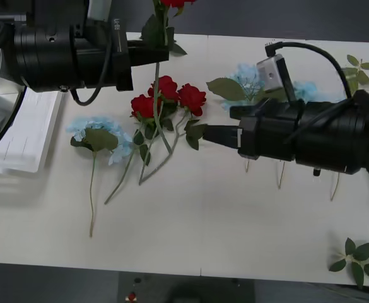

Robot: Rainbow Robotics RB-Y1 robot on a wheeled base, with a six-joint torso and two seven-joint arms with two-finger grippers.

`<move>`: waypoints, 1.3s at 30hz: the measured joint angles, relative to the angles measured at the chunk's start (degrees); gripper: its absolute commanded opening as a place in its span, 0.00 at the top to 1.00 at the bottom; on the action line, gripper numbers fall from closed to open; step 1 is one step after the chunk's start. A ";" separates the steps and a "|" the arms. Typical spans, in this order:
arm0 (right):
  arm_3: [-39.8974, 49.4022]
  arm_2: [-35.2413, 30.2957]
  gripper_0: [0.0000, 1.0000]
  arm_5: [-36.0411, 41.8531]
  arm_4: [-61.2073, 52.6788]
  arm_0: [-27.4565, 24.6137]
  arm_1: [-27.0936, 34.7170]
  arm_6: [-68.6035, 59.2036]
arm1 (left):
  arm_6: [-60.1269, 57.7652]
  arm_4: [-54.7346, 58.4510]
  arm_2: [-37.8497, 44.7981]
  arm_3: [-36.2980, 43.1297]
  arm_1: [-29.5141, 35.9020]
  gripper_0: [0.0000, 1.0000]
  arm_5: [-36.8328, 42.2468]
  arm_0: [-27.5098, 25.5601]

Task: Put the red flowers into the right box and the blue flowers into the left box

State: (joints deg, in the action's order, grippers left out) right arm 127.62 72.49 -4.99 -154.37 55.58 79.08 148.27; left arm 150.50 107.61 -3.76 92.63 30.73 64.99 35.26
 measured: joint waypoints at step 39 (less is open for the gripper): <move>-7.85 -12.80 1.00 -1.60 5.02 -14.44 -15.41 -0.37 | 2.51 3.45 -10.33 -0.10 -6.27 0.44 -11.45 -0.83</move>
State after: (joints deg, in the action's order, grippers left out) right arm 119.76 59.68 -6.59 -149.35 41.14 63.68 147.90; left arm 153.01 111.06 -14.10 92.53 24.46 53.53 34.44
